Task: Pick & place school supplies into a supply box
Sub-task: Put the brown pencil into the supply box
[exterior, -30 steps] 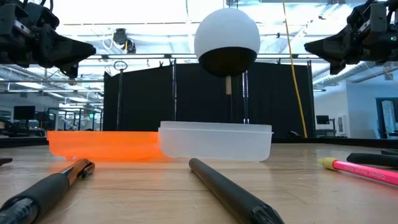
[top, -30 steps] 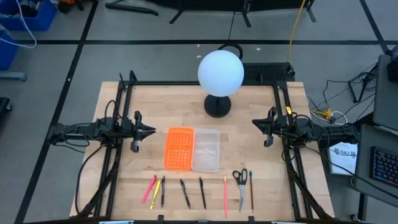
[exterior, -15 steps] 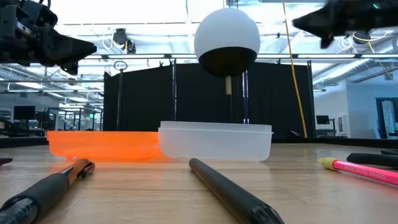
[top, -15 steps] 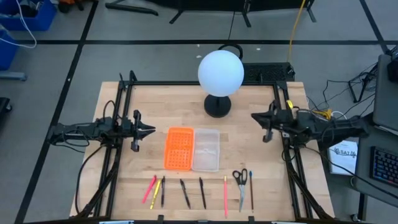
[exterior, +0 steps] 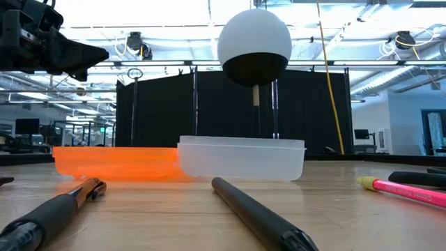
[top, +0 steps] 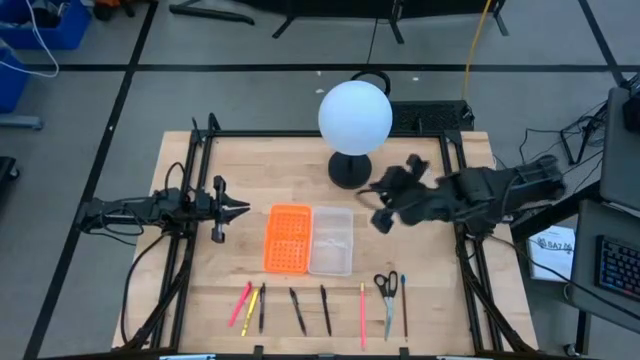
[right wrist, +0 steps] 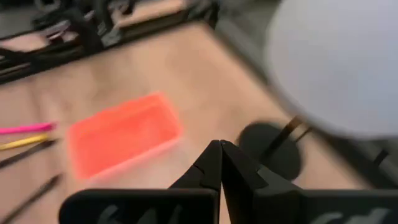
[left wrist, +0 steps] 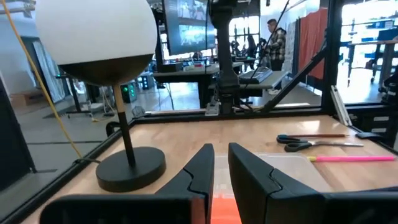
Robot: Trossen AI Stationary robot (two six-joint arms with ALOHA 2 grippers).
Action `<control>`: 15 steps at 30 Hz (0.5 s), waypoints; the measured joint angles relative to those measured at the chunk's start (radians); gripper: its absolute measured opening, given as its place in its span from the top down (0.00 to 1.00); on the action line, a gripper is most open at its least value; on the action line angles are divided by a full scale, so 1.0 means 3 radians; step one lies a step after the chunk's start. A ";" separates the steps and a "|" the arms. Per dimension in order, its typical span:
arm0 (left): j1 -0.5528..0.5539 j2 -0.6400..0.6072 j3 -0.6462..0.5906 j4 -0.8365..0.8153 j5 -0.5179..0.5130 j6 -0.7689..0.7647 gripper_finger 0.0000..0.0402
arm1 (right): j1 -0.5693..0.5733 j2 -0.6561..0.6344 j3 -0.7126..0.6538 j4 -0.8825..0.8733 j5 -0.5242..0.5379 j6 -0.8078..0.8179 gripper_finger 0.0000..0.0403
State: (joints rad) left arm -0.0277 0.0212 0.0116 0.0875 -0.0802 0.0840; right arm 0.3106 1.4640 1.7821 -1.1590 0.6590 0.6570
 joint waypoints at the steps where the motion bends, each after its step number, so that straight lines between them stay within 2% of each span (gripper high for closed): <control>1: 0.0000 0.0000 0.0000 0.0000 0.0000 -0.0037 0.86 | 0.0012 0.0159 0.0229 -0.0269 -0.0152 0.0245 1.00; 4: 0.0000 0.0000 -0.0001 -0.0026 0.0001 -0.0123 0.86 | 0.0023 0.0507 0.0649 -0.1067 -0.0681 0.1040 1.00; 6: 0.0000 0.0000 -0.0001 -0.0037 0.0000 -0.0139 0.86 | 0.0017 0.0666 0.0701 -0.1411 -0.1067 0.1575 1.00; 8: 0.0000 0.0000 -0.0001 -0.0052 0.0001 -0.0125 0.86 | 0.0021 0.0731 0.0535 -0.1298 -0.1393 0.1711 1.00; 11: -0.0001 0.0000 -0.0002 -0.0112 0.0002 -0.0095 0.86 | 0.0130 0.0781 0.0266 -0.1192 -0.1683 0.2085 1.00; 15: -0.0001 0.0001 -0.0003 -0.0137 0.0003 -0.0097 0.86 | 0.0390 0.0788 -0.0197 -0.1390 -0.1865 0.2752 1.00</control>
State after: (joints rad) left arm -0.0280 0.0216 0.0109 0.0464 -0.0792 0.0550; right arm 0.4275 1.7004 1.7231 -1.5761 0.0996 1.4827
